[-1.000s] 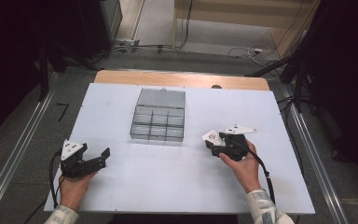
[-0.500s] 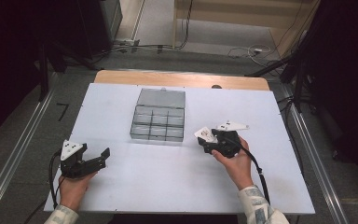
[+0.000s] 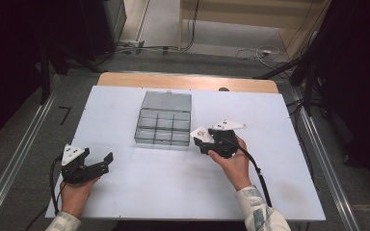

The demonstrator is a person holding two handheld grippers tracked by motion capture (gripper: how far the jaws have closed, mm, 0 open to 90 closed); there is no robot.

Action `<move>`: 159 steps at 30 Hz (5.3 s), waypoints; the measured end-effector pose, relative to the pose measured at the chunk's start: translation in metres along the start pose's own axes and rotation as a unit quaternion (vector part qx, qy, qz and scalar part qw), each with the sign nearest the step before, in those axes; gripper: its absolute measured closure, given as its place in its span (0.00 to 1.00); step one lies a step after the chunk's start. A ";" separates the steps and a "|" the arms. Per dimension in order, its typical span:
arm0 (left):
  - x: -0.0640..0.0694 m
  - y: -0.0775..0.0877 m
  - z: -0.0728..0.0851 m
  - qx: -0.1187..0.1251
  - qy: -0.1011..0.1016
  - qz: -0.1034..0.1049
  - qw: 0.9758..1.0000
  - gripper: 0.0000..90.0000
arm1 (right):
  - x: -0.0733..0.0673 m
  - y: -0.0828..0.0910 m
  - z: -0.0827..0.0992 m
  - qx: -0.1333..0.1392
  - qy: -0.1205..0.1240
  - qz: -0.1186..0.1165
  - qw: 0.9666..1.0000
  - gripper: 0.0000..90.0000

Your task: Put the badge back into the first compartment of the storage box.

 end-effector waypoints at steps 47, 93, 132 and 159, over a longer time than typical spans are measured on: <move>0.000 0.004 -0.002 0.002 0.004 0.009 1.000 0.12 | -0.046 -0.056 -0.045 -0.003 0.022 -0.022 1.000 0.35; 0.001 0.005 -0.002 0.005 0.010 0.013 1.000 0.12 | -0.074 -0.116 -0.075 -0.014 0.032 -0.035 0.999 0.35; -0.003 0.004 0.000 0.001 0.010 0.009 1.000 0.12 | -0.083 -0.135 -0.087 -0.042 0.014 -0.068 0.997 0.22; -0.002 -0.002 0.002 -0.008 -0.001 -0.006 1.000 0.12 | 0.000 -0.039 -0.030 -0.025 0.007 0.000 1.000 0.22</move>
Point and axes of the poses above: each handheld gripper's, and its own axes: y roughly backward along the jaws, z roughly out of its underside, x roughly to its right, the point moved 7 cm from there along -y, roughly forward along the jaws, and after that the axes turned 1 degree about -x, right-handed, at the moved point
